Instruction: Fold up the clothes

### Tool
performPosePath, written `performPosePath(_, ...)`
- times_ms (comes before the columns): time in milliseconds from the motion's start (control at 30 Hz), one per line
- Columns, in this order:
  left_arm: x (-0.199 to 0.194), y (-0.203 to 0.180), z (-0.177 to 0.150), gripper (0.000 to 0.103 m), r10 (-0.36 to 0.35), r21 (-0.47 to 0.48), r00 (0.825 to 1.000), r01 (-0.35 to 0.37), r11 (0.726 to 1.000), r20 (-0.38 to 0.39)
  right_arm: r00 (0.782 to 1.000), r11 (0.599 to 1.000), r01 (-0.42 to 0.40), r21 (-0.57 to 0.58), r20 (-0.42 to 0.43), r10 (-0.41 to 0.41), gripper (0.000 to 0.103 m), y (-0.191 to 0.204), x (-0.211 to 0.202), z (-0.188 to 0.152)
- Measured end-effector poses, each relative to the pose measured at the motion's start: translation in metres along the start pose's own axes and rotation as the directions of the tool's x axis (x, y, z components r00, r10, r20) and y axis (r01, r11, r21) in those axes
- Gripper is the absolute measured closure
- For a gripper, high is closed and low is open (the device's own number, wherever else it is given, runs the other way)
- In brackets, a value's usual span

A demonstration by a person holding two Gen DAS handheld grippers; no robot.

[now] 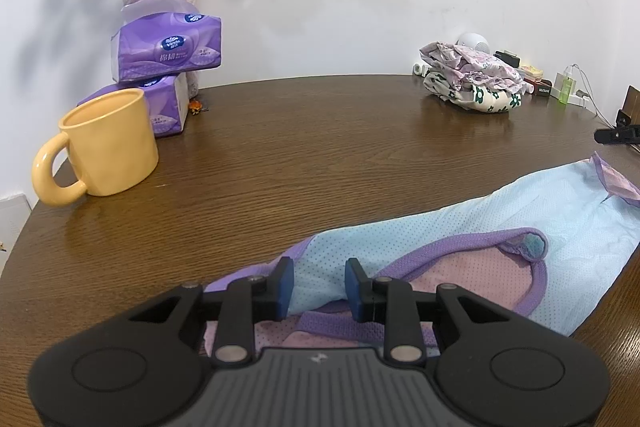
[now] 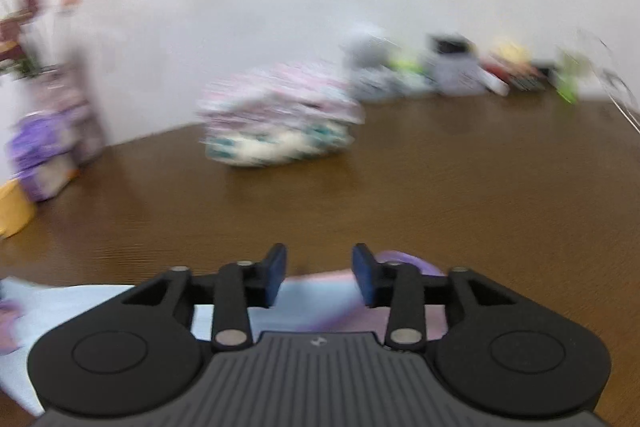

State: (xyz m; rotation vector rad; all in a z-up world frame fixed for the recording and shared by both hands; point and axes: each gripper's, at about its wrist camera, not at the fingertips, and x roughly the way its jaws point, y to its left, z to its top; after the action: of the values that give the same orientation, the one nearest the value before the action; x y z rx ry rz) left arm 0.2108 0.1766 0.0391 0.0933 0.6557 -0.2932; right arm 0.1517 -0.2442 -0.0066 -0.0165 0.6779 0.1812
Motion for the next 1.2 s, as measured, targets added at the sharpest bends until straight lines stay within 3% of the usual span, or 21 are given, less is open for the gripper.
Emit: performPosePath(1200, 0.0009, -0.0001, -0.0003, 0.076, 0.000, -0.009, 1.000, 0.000, 1.000, 0.006, 1.000, 1.000, -0.003, -0.001, 0.001, 0.003, 0.059, 0.0033, -0.0004, -0.0001)
